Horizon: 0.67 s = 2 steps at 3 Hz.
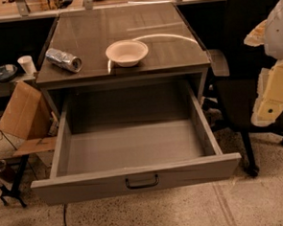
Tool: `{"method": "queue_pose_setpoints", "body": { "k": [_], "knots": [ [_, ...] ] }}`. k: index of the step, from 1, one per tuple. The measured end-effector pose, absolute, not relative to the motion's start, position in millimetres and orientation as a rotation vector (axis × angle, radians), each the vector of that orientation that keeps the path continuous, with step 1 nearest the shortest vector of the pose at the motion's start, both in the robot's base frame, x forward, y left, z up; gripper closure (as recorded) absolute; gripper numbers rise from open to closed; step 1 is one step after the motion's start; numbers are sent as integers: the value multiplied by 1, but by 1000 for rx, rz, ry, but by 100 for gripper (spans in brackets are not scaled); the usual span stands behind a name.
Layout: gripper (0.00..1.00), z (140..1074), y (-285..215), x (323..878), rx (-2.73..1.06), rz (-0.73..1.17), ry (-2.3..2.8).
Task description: Place redbull can into top drawer
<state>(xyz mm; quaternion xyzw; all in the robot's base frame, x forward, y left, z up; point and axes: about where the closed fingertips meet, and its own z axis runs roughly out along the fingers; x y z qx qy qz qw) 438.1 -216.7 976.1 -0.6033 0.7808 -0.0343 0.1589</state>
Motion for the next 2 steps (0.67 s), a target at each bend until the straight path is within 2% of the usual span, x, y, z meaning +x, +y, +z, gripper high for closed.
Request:
{"method": "queue_pose_setpoints", "body": {
  "k": [1, 2],
  "knots": [
    [0, 974, -212, 439, -1720, -84, 2228],
    [0, 965, -181, 442, -1689, 2, 2204]
  ]
}}
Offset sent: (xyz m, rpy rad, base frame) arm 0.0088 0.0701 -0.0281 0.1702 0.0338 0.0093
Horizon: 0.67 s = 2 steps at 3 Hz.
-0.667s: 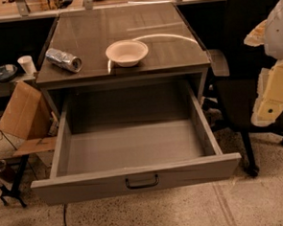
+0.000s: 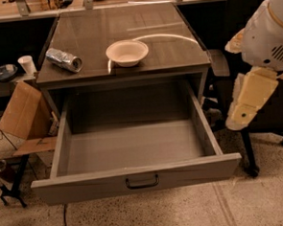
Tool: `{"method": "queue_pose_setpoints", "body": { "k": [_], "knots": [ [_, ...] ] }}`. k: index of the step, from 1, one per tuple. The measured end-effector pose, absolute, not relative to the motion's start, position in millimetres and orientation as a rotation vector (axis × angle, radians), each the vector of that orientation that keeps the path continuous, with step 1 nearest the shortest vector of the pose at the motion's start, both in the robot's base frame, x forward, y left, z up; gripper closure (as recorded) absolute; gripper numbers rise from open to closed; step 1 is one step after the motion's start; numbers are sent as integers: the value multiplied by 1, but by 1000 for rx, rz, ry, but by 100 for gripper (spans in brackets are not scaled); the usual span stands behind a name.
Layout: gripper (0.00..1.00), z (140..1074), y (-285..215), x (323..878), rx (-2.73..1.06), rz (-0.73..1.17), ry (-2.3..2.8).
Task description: Place redbull can into top drawer
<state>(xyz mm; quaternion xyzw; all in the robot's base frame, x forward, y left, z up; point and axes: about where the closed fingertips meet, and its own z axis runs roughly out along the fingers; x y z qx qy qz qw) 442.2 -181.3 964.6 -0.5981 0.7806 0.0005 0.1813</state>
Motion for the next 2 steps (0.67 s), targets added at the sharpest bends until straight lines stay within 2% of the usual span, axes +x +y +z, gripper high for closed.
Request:
{"method": "queue_pose_setpoints", "body": {
  "k": [2],
  "knots": [
    [0, 950, -39, 449, -1520, 189, 2156]
  ]
}}
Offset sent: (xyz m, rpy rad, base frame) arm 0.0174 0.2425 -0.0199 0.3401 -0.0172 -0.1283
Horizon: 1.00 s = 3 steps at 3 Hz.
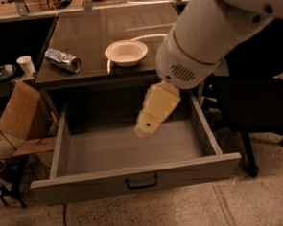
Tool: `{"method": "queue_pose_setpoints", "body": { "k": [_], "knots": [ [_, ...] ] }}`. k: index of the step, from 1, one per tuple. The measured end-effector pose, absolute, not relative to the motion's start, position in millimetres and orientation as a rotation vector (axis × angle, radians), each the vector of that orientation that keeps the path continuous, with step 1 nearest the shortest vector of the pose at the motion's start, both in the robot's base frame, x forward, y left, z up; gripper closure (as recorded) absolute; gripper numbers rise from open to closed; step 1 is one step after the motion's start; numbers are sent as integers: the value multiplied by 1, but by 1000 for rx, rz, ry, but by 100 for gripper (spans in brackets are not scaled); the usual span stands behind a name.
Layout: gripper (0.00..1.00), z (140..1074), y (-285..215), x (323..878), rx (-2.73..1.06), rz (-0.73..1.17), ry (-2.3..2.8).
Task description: Place redbull can into top drawer
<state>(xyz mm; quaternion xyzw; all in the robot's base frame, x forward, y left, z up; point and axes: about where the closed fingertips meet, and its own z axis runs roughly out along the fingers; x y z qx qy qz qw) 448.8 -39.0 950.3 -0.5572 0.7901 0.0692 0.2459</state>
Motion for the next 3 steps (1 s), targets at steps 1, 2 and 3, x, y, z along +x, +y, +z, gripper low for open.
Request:
{"method": "queue_pose_setpoints", "body": {
  "k": [1, 2, 3],
  "knots": [
    [0, 958, -34, 450, -1447, 199, 2178],
    [0, 958, -34, 450, -1447, 198, 2178],
    [0, 962, -33, 457, -1339, 173, 2192]
  ]
}}
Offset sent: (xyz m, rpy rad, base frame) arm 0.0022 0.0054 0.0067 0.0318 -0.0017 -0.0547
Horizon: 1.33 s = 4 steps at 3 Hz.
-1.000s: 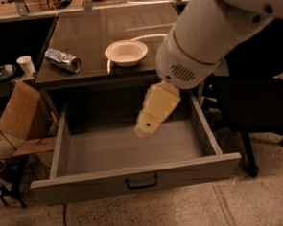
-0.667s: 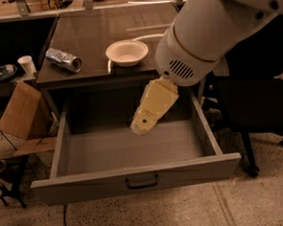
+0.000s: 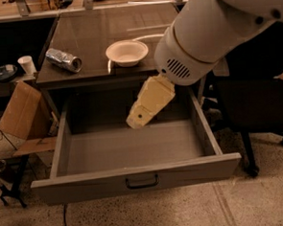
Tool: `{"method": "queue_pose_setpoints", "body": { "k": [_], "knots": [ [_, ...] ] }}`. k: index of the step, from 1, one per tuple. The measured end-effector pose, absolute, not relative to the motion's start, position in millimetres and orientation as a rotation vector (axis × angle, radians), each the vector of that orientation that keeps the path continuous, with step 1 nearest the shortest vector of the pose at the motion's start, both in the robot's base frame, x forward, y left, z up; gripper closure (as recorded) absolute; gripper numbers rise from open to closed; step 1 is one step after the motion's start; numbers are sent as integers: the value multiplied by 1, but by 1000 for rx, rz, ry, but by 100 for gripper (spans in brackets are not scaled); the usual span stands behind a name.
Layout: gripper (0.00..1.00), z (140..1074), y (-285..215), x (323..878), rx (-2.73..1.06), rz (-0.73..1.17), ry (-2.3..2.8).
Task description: Place redbull can into top drawer
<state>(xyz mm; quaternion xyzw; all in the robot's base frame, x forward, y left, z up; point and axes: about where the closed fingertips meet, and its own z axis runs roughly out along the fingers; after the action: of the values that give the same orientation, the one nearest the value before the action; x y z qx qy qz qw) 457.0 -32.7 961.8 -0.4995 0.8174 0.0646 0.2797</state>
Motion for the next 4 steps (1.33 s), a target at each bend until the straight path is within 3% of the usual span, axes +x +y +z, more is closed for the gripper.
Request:
{"method": "queue_pose_setpoints", "body": {
  "k": [2, 4],
  "knots": [
    [0, 964, 28, 563, -1112, 164, 2158],
    [0, 947, 176, 649, -1047, 356, 1991]
  ]
}}
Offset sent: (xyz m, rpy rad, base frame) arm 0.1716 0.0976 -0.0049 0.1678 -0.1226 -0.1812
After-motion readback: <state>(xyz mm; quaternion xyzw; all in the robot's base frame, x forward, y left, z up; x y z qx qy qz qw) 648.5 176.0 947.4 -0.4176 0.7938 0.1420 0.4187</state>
